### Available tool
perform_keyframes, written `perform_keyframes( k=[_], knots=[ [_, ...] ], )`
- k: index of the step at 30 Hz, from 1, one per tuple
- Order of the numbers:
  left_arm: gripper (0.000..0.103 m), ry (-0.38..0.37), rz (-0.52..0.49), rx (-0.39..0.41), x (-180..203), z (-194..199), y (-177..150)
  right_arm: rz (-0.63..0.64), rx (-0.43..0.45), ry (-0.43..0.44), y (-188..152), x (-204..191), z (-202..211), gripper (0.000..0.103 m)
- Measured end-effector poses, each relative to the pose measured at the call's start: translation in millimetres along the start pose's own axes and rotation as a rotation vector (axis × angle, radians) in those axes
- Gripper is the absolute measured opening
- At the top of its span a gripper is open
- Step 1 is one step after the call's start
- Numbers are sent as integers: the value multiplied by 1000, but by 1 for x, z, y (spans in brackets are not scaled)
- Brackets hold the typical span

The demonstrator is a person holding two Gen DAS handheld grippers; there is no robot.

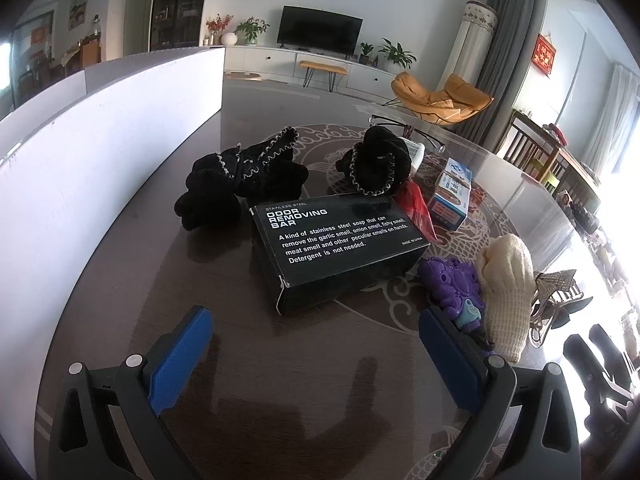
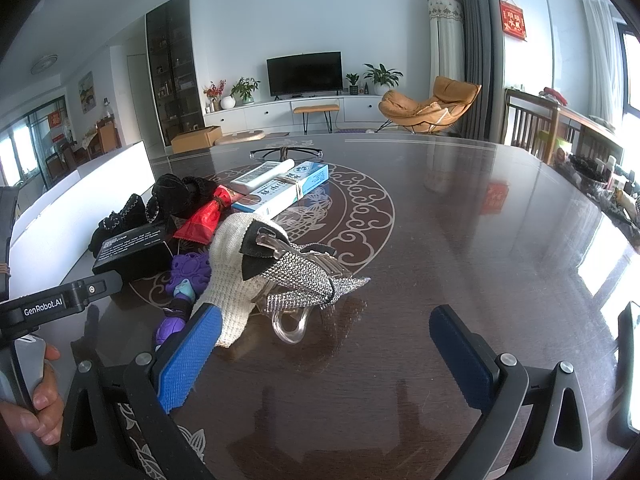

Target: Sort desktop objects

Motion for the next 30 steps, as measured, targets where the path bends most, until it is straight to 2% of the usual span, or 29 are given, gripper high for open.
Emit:
perform_keyframes(
  k=[30],
  knots=[
    [103,-30,43,-13,-7,-7,0,-3,0,2,0,2,1,103]
  ],
)
Point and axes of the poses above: each gripper's, at about its wrist camera, not at the fingertips, and z roughly against the way its jaws point, x to its right, y to its top, the point moved 1 cm from there along -z, roughly the way its jaws point, and after that the axes turned 6 degrees about y, right-handed, at the moved point
